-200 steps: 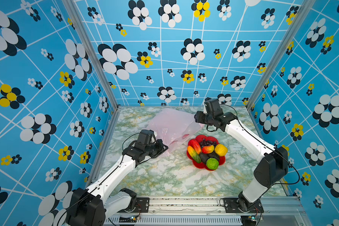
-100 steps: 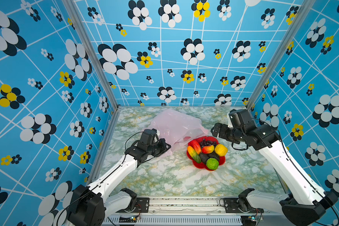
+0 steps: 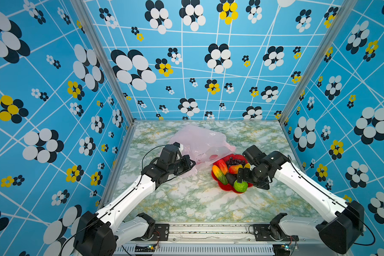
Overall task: Place the fruits into the plastic bag
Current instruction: Place the plastic bag at the top-center of the table, then pick up the fruit from the plate.
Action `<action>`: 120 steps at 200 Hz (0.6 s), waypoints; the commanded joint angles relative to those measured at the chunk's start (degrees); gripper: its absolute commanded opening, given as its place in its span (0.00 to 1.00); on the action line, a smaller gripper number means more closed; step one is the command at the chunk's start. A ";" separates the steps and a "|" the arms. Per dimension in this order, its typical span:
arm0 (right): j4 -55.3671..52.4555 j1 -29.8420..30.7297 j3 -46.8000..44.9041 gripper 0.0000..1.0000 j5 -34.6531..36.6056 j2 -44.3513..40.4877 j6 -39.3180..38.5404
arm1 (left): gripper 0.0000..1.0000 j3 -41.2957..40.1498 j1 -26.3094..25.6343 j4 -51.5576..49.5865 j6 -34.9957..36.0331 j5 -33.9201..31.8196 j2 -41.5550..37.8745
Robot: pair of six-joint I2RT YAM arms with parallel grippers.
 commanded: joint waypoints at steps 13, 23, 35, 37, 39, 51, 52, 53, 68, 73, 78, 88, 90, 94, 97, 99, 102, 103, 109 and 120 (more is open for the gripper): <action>4.67 0.67 -1.76 0.99 -1.91 2.84 -1.89 | 0.00 1.14 -0.45 -1.42 0.59 -2.47 -1.32; 4.59 0.67 -1.40 0.99 -1.74 4.49 -3.14 | 0.00 1.67 -0.47 -1.79 0.90 -2.52 -0.85; 4.14 0.65 -0.86 0.99 -1.73 6.36 -4.20 | 0.00 2.17 -0.45 -2.26 1.12 -2.30 -0.52; 4.17 0.67 -0.84 0.99 -1.73 6.63 -4.28 | 0.00 2.19 -0.52 -2.26 1.12 -2.27 -0.57; 4.14 0.67 -0.84 0.99 -1.73 6.89 -4.43 | 0.00 2.20 -0.49 -2.26 1.05 -2.26 -0.63; 4.39 0.64 -0.96 0.98 -1.58 7.94 -4.57 | 0.00 1.67 -0.62 -1.89 0.65 -2.36 -0.99; 4.38 0.65 -0.99 0.98 -1.52 7.97 -4.57 | 0.00 1.62 -0.63 -1.86 0.62 -2.40 -1.06; 4.37 0.66 -1.00 0.97 -1.50 8.08 -4.53 | 0.00 1.60 -0.63 -1.84 0.56 -2.42 -1.04; 4.73 0.72 -1.14 0.94 -0.96 8.86 -4.48 | 0.00 0.81 -0.72 -1.56 0.07 -2.60 -1.66; 5.11 0.67 -1.26 0.94 -0.86 9.01 -4.48 | 0.00 0.53 -0.72 -1.56 -0.09 -2.61 -1.81; 5.51 0.67 -1.44 0.93 -0.80 9.18 -4.49 | 0.00 0.40 -0.72 -1.56 -0.15 -2.57 -2.01; 6.20 0.67 -1.77 0.92 -0.61 9.68 -4.56 | 0.00 0.17 -0.71 -1.69 -0.28 -2.69 -2.26; 6.34 0.67 -1.80 0.91 -0.62 9.79 -4.52 | 0.00 0.17 -0.72 -1.72 -0.24 -2.72 -2.33; 6.49 0.65 -1.78 0.91 -0.66 10.03 -4.60 | 0.00 0.20 -0.72 -1.73 -0.28 -2.78 -2.50; 6.66 0.67 -1.87 0.90 -0.69 10.32 -4.65 | 0.00 0.11 -0.78 -1.71 -0.32 -2.86 -2.54; 6.72 0.67 -1.89 0.90 -0.68 10.47 -4.68 | 0.00 0.09 -0.80 -1.73 -0.40 -2.87 -2.60; 6.73 0.67 -1.87 0.90 -0.69 10.74 -4.74 | 0.00 0.09 -0.80 -1.72 -0.45 -2.95 -2.69; 6.78 0.67 -1.88 0.90 -0.68 10.82 -4.79 | 0.00 0.09 -0.80 -1.73 -0.46 -2.95 -2.65; 6.92 0.67 -1.91 0.90 -0.76 11.41 -4.91 | 0.00 0.06 -0.86 -1.78 -0.46 -3.03 -2.78; 7.32 0.67 -1.94 0.89 -0.69 12.25 -5.17 | 0.00 0.00 -1.02 -1.89 -0.66 -3.13 -2.96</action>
